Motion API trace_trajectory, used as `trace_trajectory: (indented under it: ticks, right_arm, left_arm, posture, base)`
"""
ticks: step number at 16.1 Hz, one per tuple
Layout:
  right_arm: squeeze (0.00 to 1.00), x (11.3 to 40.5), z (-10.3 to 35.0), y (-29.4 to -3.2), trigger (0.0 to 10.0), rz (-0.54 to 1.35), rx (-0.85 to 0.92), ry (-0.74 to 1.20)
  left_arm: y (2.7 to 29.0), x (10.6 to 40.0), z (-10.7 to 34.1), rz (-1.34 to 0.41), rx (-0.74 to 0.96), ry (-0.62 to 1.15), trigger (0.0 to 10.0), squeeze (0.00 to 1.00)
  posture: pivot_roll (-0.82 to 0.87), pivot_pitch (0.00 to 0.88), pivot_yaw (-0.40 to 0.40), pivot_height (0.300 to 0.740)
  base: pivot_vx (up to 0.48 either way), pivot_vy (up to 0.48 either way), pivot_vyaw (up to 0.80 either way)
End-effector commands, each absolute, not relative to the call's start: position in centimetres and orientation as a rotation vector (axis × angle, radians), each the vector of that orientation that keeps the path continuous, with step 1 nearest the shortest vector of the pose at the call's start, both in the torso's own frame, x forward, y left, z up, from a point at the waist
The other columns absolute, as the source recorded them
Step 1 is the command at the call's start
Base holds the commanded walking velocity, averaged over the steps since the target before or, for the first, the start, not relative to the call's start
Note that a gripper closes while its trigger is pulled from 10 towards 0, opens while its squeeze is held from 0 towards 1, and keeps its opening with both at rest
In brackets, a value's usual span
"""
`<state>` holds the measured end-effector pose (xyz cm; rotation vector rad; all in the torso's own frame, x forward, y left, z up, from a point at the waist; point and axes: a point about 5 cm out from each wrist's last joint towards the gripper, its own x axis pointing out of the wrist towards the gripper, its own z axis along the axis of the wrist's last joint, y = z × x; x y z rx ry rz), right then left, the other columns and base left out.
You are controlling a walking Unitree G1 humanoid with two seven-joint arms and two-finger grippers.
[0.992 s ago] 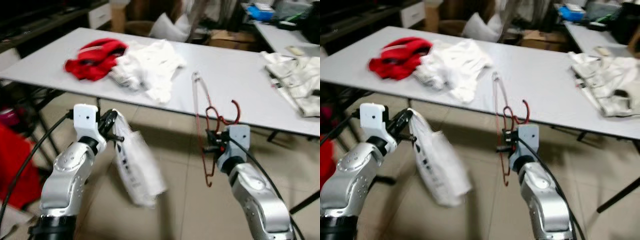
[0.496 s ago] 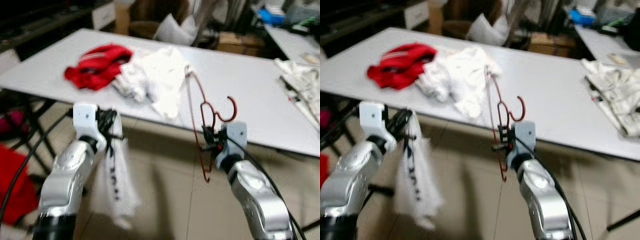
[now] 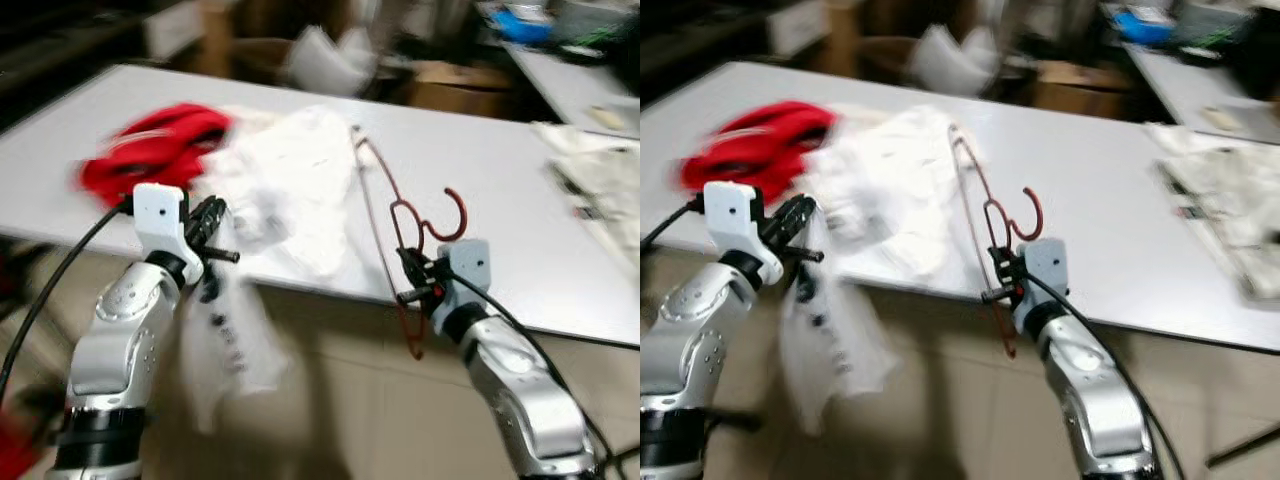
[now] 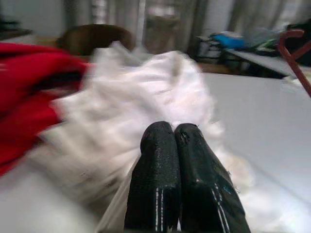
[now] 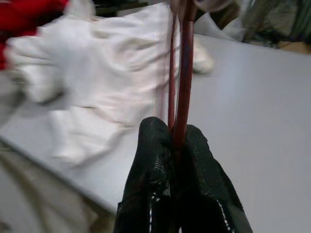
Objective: Hang hanger
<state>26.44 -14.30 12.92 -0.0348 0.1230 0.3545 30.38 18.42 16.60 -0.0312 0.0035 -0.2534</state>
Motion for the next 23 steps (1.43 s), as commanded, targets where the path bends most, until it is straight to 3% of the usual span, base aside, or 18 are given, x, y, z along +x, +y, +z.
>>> trace_trajectory:
  ticks: [1, 8, 11, 16, 19, 23]
  right_arm:
    - [0.00, 26.5, 13.6, -14.6, 10.0, 0.378, -0.048, 0.096]
    - [0.00, 25.4, 18.2, -17.3, 10.0, 0.657, -0.157, 0.024]
    - [0.00, 24.1, 19.6, -19.2, 10.0, 0.798, -0.267, 0.063]
    - [0.00, 21.9, 21.5, -21.2, 10.0, 0.981, -0.334, 0.148]
    - [0.00, 21.8, 21.8, -20.2, 10.0, 1.063, -0.298, 0.131]
    - [0.00, 23.9, 21.4, -17.5, 10.0, 1.138, -0.353, 0.126]
  left_arm:
    - [17.5, 30.7, 17.9, -0.302, -0.020, -0.047, 10.0, 0.00]
    - [17.4, 33.1, 22.2, -0.400, 0.015, -0.130, 10.0, 0.00]
    - [16.7, 35.8, 25.4, -0.497, 0.074, -0.148, 10.0, 0.00]
    - [16.5, 39.5, 32.0, -0.509, 0.145, -0.259, 10.0, 0.00]
    - [15.6, 39.9, 34.3, -0.552, 0.142, -0.309, 10.0, 0.00]
    - [13.3, 39.4, 37.4, -0.724, 0.093, -0.393, 10.0, 0.00]
  posture:
    - [-0.10, 0.000, -0.025, 0.740]
    - [-0.10, 0.000, -0.019, 0.740]
    - [-0.10, 0.000, -0.016, 0.740]
    - [-0.12, 0.000, 0.004, 0.740]
    - [-0.12, 0.000, 0.019, 0.740]
    - [-0.12, 0.000, 0.014, 0.740]
  base:
    - [0.428, 0.000, 0.00]
    - [0.417, 0.000, 0.00]
    - [0.000, 0.000, 0.00]
    - [0.000, 0.000, 0.00]
    - [0.000, 0.000, 0.00]
    - [0.000, 0.000, 0.00]
